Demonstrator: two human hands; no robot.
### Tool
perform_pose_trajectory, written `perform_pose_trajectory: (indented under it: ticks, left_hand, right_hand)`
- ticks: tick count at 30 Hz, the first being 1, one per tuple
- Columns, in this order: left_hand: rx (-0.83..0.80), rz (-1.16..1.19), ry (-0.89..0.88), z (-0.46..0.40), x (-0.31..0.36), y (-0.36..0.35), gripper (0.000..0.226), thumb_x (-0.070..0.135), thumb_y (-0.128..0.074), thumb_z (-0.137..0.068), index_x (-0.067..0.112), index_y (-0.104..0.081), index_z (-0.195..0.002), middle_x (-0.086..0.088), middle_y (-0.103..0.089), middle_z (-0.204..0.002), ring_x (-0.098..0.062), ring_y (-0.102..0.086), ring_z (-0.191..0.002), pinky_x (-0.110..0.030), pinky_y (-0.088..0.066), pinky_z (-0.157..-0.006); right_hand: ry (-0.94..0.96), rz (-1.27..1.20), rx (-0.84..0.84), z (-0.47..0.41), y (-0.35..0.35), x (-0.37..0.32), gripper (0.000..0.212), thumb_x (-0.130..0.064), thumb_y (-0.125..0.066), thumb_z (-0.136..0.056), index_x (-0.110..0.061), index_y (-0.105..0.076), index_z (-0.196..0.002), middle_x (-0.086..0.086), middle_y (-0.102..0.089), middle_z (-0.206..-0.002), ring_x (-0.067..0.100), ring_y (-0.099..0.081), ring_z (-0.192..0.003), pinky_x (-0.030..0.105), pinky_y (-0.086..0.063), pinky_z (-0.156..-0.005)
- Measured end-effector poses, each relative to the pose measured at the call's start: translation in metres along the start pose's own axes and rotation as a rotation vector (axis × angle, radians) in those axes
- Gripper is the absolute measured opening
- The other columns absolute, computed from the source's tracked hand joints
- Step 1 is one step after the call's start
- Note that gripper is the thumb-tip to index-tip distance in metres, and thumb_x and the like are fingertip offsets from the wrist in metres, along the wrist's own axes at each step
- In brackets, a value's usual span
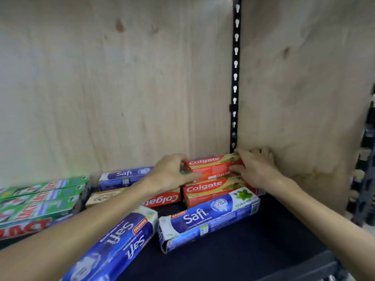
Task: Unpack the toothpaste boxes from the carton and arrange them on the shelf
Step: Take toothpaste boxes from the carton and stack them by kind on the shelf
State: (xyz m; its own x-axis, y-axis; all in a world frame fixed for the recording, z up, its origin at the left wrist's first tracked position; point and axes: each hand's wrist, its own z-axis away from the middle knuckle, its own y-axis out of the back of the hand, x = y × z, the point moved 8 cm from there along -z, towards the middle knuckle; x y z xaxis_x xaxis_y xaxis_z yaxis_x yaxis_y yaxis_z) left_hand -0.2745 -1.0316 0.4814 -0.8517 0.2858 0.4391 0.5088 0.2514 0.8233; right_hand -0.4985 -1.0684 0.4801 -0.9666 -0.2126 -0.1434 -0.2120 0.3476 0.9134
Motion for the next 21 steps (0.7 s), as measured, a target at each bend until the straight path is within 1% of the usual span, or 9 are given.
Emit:
perform_pose_trajectory:
  ticks: [4, 7, 9, 13, 15, 16, 18, 19, 21]
  left_hand:
    - [0.007, 0.088, 0.046, 0.0, -0.028, 0.017, 0.042, 0.039, -0.082, -0.08, 0.019, -0.068, -0.114, 0.012, -0.069, -0.094, 0.001, -0.063, -0.082, -0.015, -0.05, -0.08]
    - [0.007, 0.107, 0.082, 0.01, -0.057, 0.04, 0.037, 0.035, -0.081, -0.082, 0.025, -0.062, -0.113, 0.01, -0.07, -0.1, 0.001, -0.065, -0.089, -0.009, -0.048, -0.078]
    - [-0.001, 0.129, 0.121, 0.02, -0.078, 0.053, 0.033, 0.031, -0.08, -0.084, 0.029, -0.06, -0.111, 0.012, -0.071, -0.101, 0.002, -0.066, -0.092, -0.007, -0.048, -0.078]
    - [0.077, 0.17, 0.217, 0.041, -0.126, 0.083, 0.035, 0.018, -0.081, -0.083, 0.026, -0.064, -0.113, 0.008, -0.074, -0.103, -0.006, -0.07, -0.095, -0.032, -0.054, -0.097]
    - [0.141, 0.148, 0.263, 0.052, -0.144, 0.098, 0.036, 0.011, -0.08, -0.083, 0.025, -0.062, -0.111, 0.011, -0.07, -0.099, -0.003, -0.069, -0.091, -0.034, -0.053, -0.099]
    - [0.172, 0.135, 0.277, 0.057, -0.152, 0.103, 0.038, 0.009, -0.08, -0.083, 0.021, -0.062, -0.114, 0.011, -0.069, -0.098, -0.003, -0.068, -0.089, -0.032, -0.055, -0.095]
    - [0.217, 0.09, 0.278, 0.065, -0.162, 0.112, 0.04, 0.01, -0.081, -0.083, 0.017, -0.063, -0.117, 0.012, -0.068, -0.096, 0.0, -0.067, -0.086, -0.019, -0.055, -0.081]
    - [0.24, 0.061, 0.266, 0.068, -0.162, 0.115, 0.039, 0.011, -0.08, -0.083, 0.018, -0.063, -0.117, 0.013, -0.068, -0.095, 0.003, -0.066, -0.084, -0.013, -0.051, -0.074]
    - [0.284, 0.035, 0.249, 0.073, -0.161, 0.118, 0.035, 0.015, -0.079, -0.085, 0.022, -0.062, -0.115, 0.014, -0.068, -0.093, 0.005, -0.065, -0.081, -0.009, -0.046, -0.068]
  right_hand:
    - [0.001, -0.109, 0.052, -0.005, 0.004, -0.005, 0.055, -0.056, -0.058, -0.092, -0.027, -0.047, -0.137, 0.015, -0.056, -0.133, 0.038, -0.04, -0.125, 0.045, -0.03, -0.103]
    - [0.018, -0.246, -0.002, -0.011, -0.003, -0.022, 0.051, -0.054, -0.065, -0.089, -0.024, -0.051, -0.128, 0.007, -0.061, -0.129, 0.032, -0.051, -0.121, 0.047, -0.039, -0.103]
    - [0.024, -0.397, -0.051, -0.012, -0.008, -0.044, 0.055, -0.048, -0.071, -0.087, -0.02, -0.054, -0.13, 0.003, -0.062, -0.126, 0.025, -0.06, -0.114, 0.042, -0.049, -0.099]
    - [0.112, -0.467, -0.029, -0.022, -0.015, -0.099, 0.07, -0.045, -0.078, -0.082, -0.014, -0.05, -0.139, 0.007, -0.065, -0.128, 0.023, -0.062, -0.114, 0.039, -0.052, -0.096]
    - [0.171, -0.482, -0.012, -0.027, -0.018, -0.126, 0.068, -0.04, -0.079, -0.083, -0.015, -0.049, -0.139, 0.007, -0.064, -0.129, 0.024, -0.06, -0.116, 0.037, -0.05, -0.096]
    - [0.199, -0.5, -0.02, -0.029, -0.019, -0.139, 0.064, -0.036, -0.078, -0.084, -0.015, -0.049, -0.138, 0.006, -0.064, -0.129, 0.023, -0.06, -0.115, 0.035, -0.049, -0.094]
    - [0.242, -0.549, -0.057, -0.032, -0.024, -0.161, 0.054, -0.027, -0.077, -0.087, -0.018, -0.049, -0.133, 0.003, -0.065, -0.126, 0.018, -0.063, -0.109, 0.032, -0.053, -0.091]
    - [0.257, -0.569, -0.066, -0.034, -0.026, -0.166, 0.051, -0.026, -0.076, -0.088, -0.02, -0.049, -0.13, 0.002, -0.066, -0.124, 0.015, -0.063, -0.106, 0.032, -0.056, -0.09]
    - [0.283, -0.564, -0.081, -0.036, -0.029, -0.167, 0.047, -0.026, -0.075, -0.089, -0.021, -0.048, -0.127, 0.0, -0.065, -0.124, 0.013, -0.063, -0.105, 0.03, -0.057, -0.086]
